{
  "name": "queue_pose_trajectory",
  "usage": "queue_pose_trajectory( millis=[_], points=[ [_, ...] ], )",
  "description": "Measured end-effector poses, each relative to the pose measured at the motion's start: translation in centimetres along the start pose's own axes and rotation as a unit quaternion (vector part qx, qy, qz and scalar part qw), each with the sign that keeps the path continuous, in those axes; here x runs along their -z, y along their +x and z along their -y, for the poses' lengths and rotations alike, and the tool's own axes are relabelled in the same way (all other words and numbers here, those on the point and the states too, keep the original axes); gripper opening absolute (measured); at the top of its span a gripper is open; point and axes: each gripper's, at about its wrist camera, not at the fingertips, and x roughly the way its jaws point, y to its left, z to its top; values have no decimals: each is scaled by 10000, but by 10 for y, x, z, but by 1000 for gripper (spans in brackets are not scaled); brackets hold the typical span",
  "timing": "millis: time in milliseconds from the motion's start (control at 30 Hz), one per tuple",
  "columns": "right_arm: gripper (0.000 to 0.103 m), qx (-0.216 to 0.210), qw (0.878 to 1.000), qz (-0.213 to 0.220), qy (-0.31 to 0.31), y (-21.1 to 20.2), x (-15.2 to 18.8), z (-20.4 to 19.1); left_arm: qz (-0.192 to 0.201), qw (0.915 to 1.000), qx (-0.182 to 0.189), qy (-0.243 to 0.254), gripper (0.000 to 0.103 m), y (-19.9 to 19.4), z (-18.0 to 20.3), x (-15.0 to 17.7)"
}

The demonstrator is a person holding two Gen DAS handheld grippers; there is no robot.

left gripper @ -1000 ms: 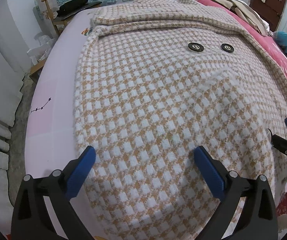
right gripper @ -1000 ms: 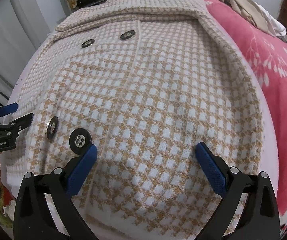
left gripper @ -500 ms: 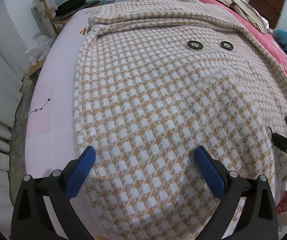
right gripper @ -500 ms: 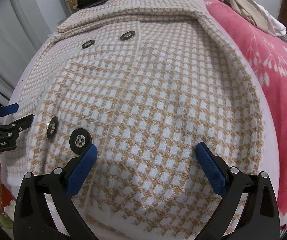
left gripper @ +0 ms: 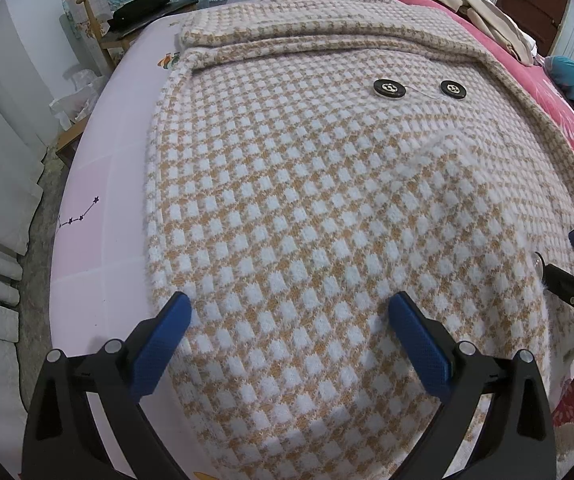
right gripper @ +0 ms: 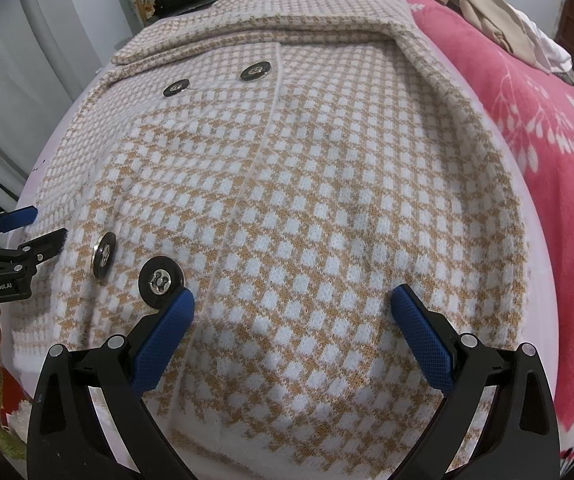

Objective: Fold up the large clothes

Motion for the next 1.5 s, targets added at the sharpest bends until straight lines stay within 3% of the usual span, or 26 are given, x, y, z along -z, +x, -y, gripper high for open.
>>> queue_pose_trajectory(
  millis=[367,700,800,900,1167,1267,1500],
  points=[
    [95,-2,10000,4,-2,0,0,0,37,10000,3,12,97,-1,-2,-3],
    [95,0,10000,-7,6,1,-1,0,332,9992,-38,206,98,-10,2,3],
    [95,-5,10000,-26,6,2,-1,1,744,9970,-125,174,97,-28,-1,15],
    [95,-10,10000,9,12,2,0,0,1027,9947,23,33,97,-51,-14,31],
    [95,-12,9999,131,21,0,5,0,1184,9902,506,-547,97,-84,-51,89],
    [95,-12,9999,138,25,0,6,1,1108,9891,705,-667,91,-83,-51,103],
    [95,18,9999,148,50,-2,7,1,798,9836,1280,-987,62,-65,-52,109]
  ],
)
